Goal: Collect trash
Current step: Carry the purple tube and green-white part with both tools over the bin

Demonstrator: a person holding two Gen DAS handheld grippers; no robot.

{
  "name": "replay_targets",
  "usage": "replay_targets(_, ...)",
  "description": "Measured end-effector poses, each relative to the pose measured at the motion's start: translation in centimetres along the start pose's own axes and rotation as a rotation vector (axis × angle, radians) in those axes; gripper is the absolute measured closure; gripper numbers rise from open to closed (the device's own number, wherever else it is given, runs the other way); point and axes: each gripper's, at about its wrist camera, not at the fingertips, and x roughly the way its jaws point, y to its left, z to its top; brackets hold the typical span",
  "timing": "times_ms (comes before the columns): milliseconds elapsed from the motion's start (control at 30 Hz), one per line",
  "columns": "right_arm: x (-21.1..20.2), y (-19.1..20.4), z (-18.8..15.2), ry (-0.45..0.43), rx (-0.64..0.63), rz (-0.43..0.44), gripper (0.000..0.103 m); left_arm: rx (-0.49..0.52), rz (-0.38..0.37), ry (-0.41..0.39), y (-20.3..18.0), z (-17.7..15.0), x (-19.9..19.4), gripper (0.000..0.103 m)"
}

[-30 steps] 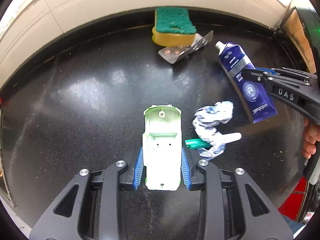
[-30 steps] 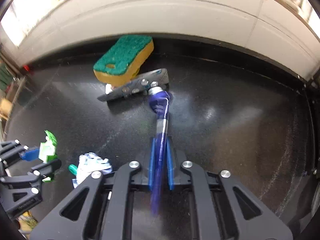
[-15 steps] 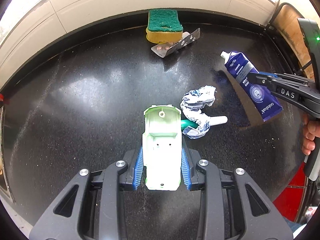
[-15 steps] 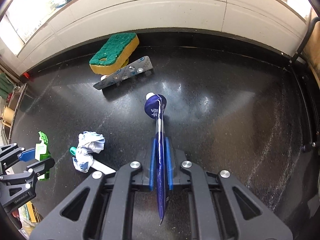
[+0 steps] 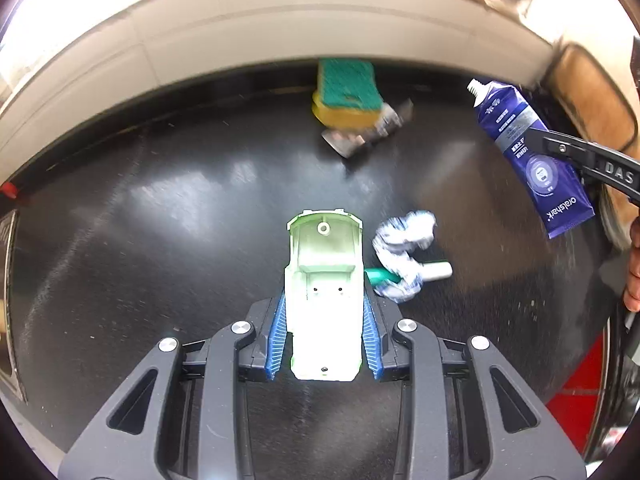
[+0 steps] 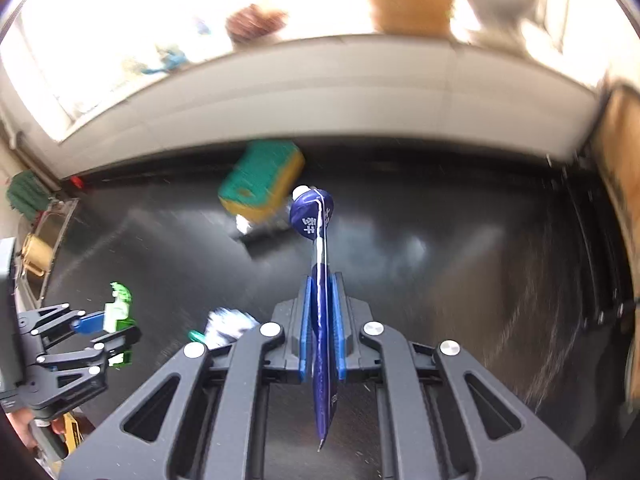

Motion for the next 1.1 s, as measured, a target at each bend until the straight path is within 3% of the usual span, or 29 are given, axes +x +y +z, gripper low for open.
replay_targets(133,0.1,5.7,2.3,-0.004,-0.1,0.093,0.092,-0.085,0.041,-0.055,3.4,-0.6,-2.4,0.071)
replay_targets(267,1.3,15.6,3.1,0.037,-0.279,0.224,0.092,-0.292,0.116,-0.078,10.9,-5.4,-5.1,0.071)
replay_targets(333,1.8,22.0,2.3,0.069,-0.397,0.307,0.092,-0.421,0.157,-0.088,15.0,-9.4,-6.8,0.071)
replay_targets(433,2.0,33.0,-0.8,0.15,-0.579,0.475,0.092,-0.679,0.248,-0.118,21.7,-19.0,-11.2,0.071)
replay_targets(533,1.1,44.8,-7.5,0.273,-0.787,0.646,0.092,-0.897,0.326,-0.129,25.7,-28.9,-14.7,0.071)
replay_targets(633,0.0,53.9,-15.1,0.368,-0.984,0.746,0.092,-1.072,0.376,-0.109,27.8,-37.2,-15.8,0.071)
replay_targets(733,1.4,60.6,-22.6,0.454,-1.144,0.74,0.092,-1.281,0.363,-0.089,29.2,-46.5,-13.8,0.071)
replay_targets(867,5.3,66.9,-31.8,0.576,-1.3,0.71,0.092,-1.435,0.317,-0.056,30.3,-53.6,-8.5,0.071)
replay_targets(1000,12.4,69.6,-39.7,0.676,-1.376,0.582,0.092,-1.48,0.3,0.013,32.0,-57.3,-1.9,0.071)
replay_targets(1100,17.4,69.7,-43.1,0.732,-1.369,0.494,0.092,-1.526,0.251,0.038,33.9,-59.9,2.8,0.071)
